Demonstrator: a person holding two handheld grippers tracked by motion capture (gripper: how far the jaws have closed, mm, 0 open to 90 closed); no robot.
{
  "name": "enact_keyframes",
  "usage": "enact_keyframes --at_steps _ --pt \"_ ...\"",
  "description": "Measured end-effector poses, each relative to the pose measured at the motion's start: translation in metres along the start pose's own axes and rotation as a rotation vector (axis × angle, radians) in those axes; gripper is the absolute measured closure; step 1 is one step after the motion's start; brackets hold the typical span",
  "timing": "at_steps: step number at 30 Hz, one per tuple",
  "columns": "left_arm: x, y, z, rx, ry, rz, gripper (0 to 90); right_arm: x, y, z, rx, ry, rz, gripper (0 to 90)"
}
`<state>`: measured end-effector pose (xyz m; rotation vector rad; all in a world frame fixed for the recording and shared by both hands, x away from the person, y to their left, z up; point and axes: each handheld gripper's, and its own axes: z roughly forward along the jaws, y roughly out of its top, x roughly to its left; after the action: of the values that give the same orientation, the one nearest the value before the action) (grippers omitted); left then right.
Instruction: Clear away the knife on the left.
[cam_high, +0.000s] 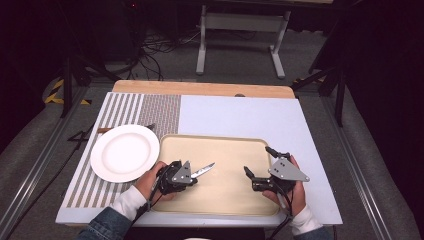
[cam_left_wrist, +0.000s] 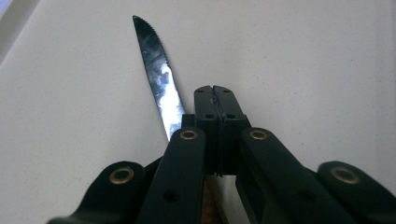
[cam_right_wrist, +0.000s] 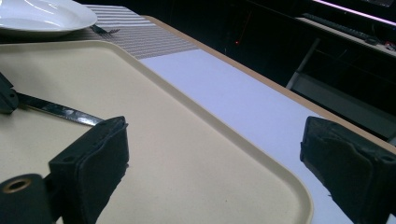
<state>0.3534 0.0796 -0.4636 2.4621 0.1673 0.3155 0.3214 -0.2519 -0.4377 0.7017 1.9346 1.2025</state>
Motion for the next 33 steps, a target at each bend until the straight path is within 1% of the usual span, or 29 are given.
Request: enact_keyframes --at_steps 3,5,9,11,12,13,14,16,21,23,24,25,26,27,28,29,30,33 --pt "0.002 -0.001 0.000 0.004 0.016 -0.005 89.9 0.000 0.000 0.000 0.004 0.001 -0.002 8.8" --pt "0.003 -0.002 -0.002 0.017 0.039 -0.015 89.8 0.001 -0.001 0.001 0.008 0.003 -0.007 8.8" --pt "0.007 -0.005 -0.004 0.027 0.052 -0.041 89.8 0.001 -0.001 0.001 0.010 0.003 -0.004 8.8" --pt "0.008 -0.006 -0.005 0.037 0.071 -0.036 89.8 0.000 -0.001 0.001 0.010 0.004 -0.006 8.8" --pt "0.008 -0.007 -0.006 0.045 0.076 -0.044 89.8 0.000 -0.001 0.001 0.011 0.003 -0.007 8.8" --pt "0.009 -0.007 -0.006 0.046 0.079 -0.039 89.8 0.000 -0.001 0.001 0.010 0.004 -0.007 8.8" --pt "0.010 -0.009 -0.008 0.048 0.088 -0.045 89.8 0.000 -0.001 0.001 0.010 0.003 -0.007 8.8" --pt "0.012 -0.012 -0.010 0.058 0.095 -0.059 89.8 0.000 -0.001 0.001 0.010 0.003 -0.007 8.8" --pt "0.014 -0.017 -0.014 0.067 0.109 -0.076 89.8 0.001 -0.001 0.001 0.012 0.005 -0.010 8.8" --pt "0.013 -0.019 -0.016 0.077 0.116 -0.082 89.8 0.001 -0.001 0.001 0.013 0.005 -0.013 8.8" --pt "0.013 -0.019 -0.017 0.076 0.122 -0.071 89.8 0.001 -0.001 0.001 0.014 0.004 -0.013 8.8" --pt "0.012 -0.020 -0.018 0.088 0.124 -0.079 89.8 0.001 -0.001 0.001 0.014 0.005 -0.013 8.9" --pt "0.011 -0.021 -0.019 0.091 0.129 -0.077 89.8 0.001 -0.001 0.001 0.015 0.005 -0.013 8.8" --pt "0.010 -0.023 -0.020 0.086 0.136 -0.083 89.8 0.001 -0.001 0.001 0.016 0.006 -0.013 8.8" --pt "0.009 -0.024 -0.020 0.074 0.138 -0.075 89.8 0.001 -0.001 0.001 0.019 0.006 -0.017 8.8" --pt "0.007 -0.026 -0.021 0.078 0.138 -0.086 89.8 0.001 -0.002 0.002 0.020 0.007 -0.021 8.8" --pt "0.007 -0.027 -0.022 0.067 0.143 -0.081 89.8 0.001 -0.002 0.002 0.021 0.007 -0.024 8.8" --pt "0.003 -0.030 -0.024 0.067 0.160 -0.095 89.8 0.001 -0.003 0.001 0.023 0.006 -0.018 8.8"
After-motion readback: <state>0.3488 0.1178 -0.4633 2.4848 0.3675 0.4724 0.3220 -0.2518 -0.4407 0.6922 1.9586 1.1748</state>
